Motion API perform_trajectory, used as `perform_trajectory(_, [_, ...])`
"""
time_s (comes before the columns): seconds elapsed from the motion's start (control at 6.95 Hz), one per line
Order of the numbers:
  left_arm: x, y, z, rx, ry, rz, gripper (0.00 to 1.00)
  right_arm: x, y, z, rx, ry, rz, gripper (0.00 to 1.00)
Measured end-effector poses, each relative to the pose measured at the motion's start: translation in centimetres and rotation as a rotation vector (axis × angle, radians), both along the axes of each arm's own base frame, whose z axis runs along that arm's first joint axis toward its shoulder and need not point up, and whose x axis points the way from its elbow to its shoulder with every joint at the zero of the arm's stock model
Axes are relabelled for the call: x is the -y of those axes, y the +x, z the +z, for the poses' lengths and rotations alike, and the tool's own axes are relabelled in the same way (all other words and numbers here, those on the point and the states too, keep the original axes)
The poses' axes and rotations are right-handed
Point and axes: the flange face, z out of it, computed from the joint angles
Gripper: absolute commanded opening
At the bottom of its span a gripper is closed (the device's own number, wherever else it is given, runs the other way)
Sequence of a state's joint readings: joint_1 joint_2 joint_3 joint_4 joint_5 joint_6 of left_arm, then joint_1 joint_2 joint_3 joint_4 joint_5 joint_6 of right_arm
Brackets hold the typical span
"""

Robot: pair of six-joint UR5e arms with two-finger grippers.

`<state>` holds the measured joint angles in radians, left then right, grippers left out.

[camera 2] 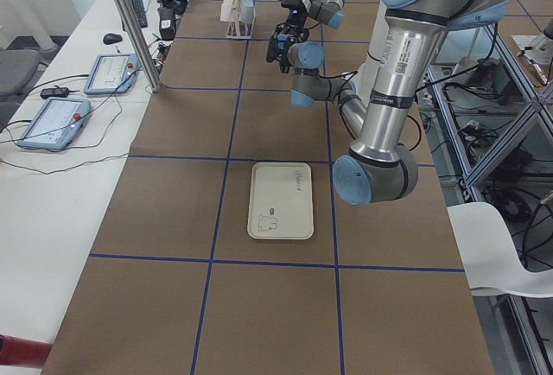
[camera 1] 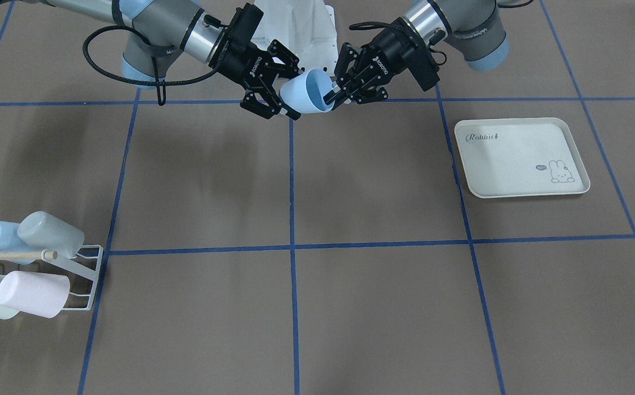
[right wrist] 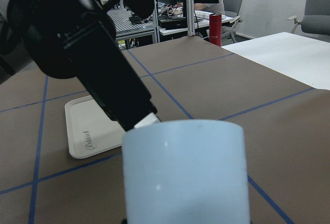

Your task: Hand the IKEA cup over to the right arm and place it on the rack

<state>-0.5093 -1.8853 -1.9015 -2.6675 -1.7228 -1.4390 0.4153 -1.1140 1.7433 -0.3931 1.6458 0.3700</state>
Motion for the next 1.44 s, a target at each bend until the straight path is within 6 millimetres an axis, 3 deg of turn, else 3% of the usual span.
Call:
perform_trajectory(0.29, [0.2, -0.6, -0.2, -0.002, 0.004, -0.011, 1.00, 0.3, 0.1, 0.2, -0.005, -0.004, 0.018, 0.16])
perform_trajectory(0.43, [0.7, -0.9, 0.1, 0.018, -0.002, -0.022, 1.00, 0.8, 0.4, 0.5, -0.016, -0.008, 0.028, 0.07])
perform_trajectory(0.58, [1.6, -1.2, 0.5, 0.086, -0.014, -0.042, 1.00, 2.1, 0.8, 1.2, -0.058, -0.024, 0.049, 0.07])
perform_trajectory(0.86, [3.2, -3.1, 1.3, 0.369, 0.013, -0.084, 1.00, 6.9, 2.9, 2.8, -0.274, -0.058, 0.112, 0.07])
perform_trajectory(1.01, [3.8, -5.7, 3.4, 0.522, 0.059, -0.100, 1.00, 9.1, 5.4, 3.3, -0.407, -0.053, 0.145, 0.07])
perform_trajectory(1.15, [4.3, -9.3, 6.4, 0.657, 0.129, -0.117, 1.00, 10.5, 9.2, 3.3, -0.554, -0.040, 0.175, 0.07])
perform_trajectory(1.44, [5.1, -16.0, 11.7, 0.858, 0.244, -0.140, 1.00, 10.4, 18.6, 2.5, -0.910, 0.020, 0.183, 0.07])
